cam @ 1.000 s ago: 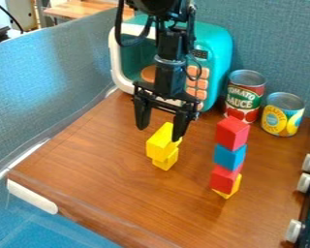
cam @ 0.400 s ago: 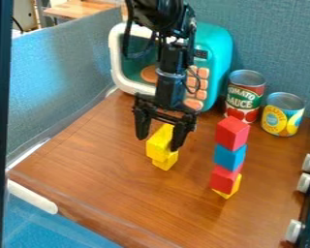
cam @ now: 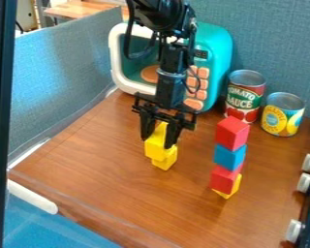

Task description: Put the yellow rectangular block on top of the red block

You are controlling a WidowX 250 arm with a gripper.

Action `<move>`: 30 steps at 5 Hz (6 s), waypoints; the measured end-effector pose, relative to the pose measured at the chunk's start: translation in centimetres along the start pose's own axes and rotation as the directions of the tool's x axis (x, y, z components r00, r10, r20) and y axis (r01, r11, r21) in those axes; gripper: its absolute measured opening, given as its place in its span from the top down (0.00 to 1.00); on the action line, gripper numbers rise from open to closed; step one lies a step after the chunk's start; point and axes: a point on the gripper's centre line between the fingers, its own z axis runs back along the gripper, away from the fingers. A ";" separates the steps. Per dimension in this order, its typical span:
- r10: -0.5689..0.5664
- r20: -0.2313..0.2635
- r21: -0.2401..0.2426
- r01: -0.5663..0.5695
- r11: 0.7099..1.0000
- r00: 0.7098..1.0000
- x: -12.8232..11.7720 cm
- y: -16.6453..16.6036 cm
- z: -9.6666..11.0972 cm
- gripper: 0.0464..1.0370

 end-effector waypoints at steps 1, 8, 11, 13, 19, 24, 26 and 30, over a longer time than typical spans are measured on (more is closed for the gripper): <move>0.015 0.003 -0.019 -0.015 1.000 1.000 0.1 0.2 0.0 0.49; -0.186 0.243 -0.102 0.215 0.971 0.952 -4.5 -4.0 17.5 0.49; -0.406 0.161 -0.044 0.418 0.908 0.900 -7.4 -7.1 15.2 0.49; -0.483 0.115 0.017 0.484 0.875 0.868 -7.5 -8.6 11.7 0.49; -0.426 0.124 0.067 0.421 0.905 0.896 -4.8 -9.0 10.0 0.49; -0.349 0.099 0.063 0.344 0.937 0.932 -3.9 -9.0 9.3 0.03; -0.286 0.104 0.011 0.286 0.958 0.953 -4.1 -8.6 10.5 0.04; -0.093 0.177 -0.048 0.103 0.993 0.980 -4.0 -1.3 13.2 0.04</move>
